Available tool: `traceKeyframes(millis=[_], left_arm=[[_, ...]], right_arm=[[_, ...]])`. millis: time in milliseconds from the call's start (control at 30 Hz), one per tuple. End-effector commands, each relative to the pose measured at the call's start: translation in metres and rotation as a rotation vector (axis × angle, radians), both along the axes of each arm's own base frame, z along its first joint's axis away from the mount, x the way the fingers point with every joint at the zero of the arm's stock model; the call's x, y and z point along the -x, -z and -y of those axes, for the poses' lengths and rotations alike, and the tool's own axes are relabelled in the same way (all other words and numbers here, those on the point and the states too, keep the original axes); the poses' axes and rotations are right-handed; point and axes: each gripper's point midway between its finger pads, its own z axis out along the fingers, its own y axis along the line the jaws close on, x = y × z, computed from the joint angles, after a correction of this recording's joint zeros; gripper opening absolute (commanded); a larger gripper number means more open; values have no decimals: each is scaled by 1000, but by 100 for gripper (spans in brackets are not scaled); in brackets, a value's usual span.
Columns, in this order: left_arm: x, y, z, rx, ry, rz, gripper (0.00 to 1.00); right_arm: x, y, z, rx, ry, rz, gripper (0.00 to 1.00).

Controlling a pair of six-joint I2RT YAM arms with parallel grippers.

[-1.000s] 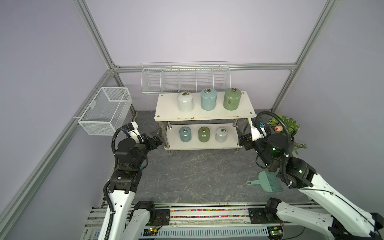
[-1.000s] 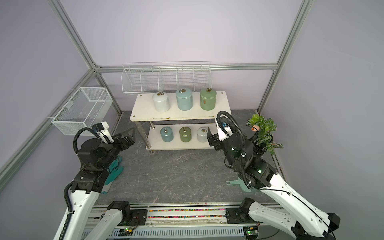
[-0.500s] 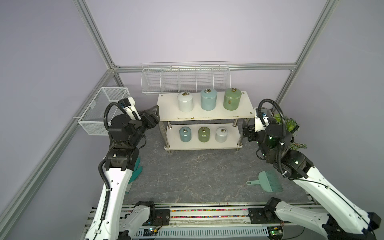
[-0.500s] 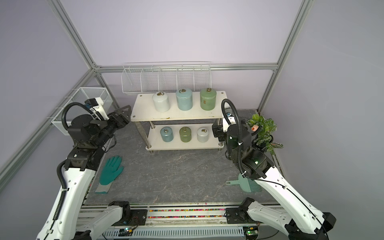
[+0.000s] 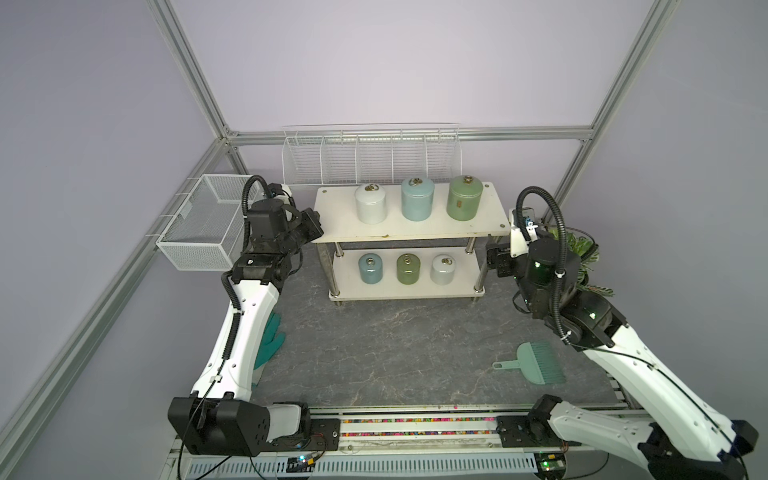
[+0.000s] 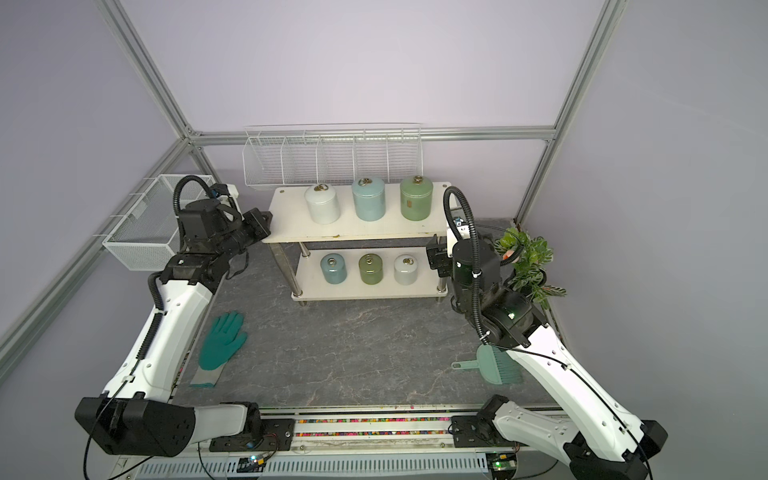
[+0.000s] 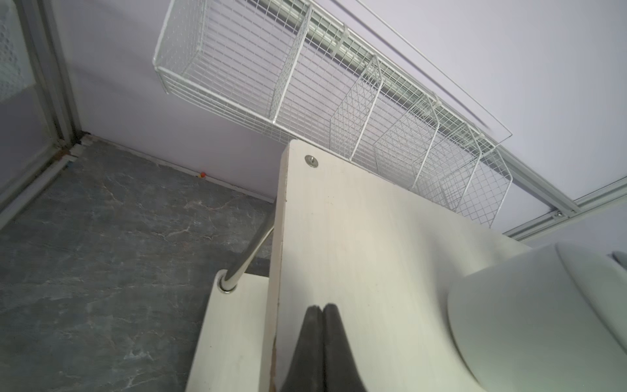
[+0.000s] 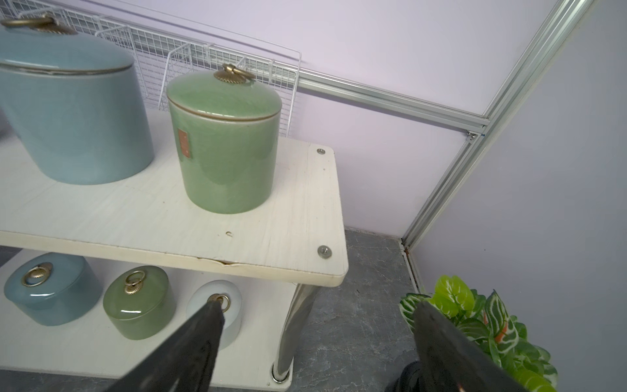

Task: Remove the tea canisters from the shelf
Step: Pick up the tea canister from the shelf.

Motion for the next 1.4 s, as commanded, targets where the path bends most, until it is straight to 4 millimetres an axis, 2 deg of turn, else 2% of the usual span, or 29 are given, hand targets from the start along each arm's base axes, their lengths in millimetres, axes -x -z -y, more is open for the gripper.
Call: traceKeyframes(millis=[0,300,467,600,700,933,1367], left_arm=[[-4,10,10,-20,55,-34,0],[-10,23,18,-60,107,-62,0],[-9,30,20,-66,117,-74,0],[-10,34,21,-67,121,-80,0],[-10,36,21,-68,122,-82,0],[-10,39,21,-64,122,-81,0],[-11,40,21,-62,120,-78,0]], right_arm=[[-6,0,4,8,33,-19,89],[-16,4,6,-25,22,-44,89],[-30,14,-7,-36,-38,-92,89],[-41,22,-26,-16,-105,-148,89],[-47,29,-29,-12,-102,-170,89],[-51,27,-21,-46,-70,-124,89],[-73,26,-50,-105,-195,-79,89]])
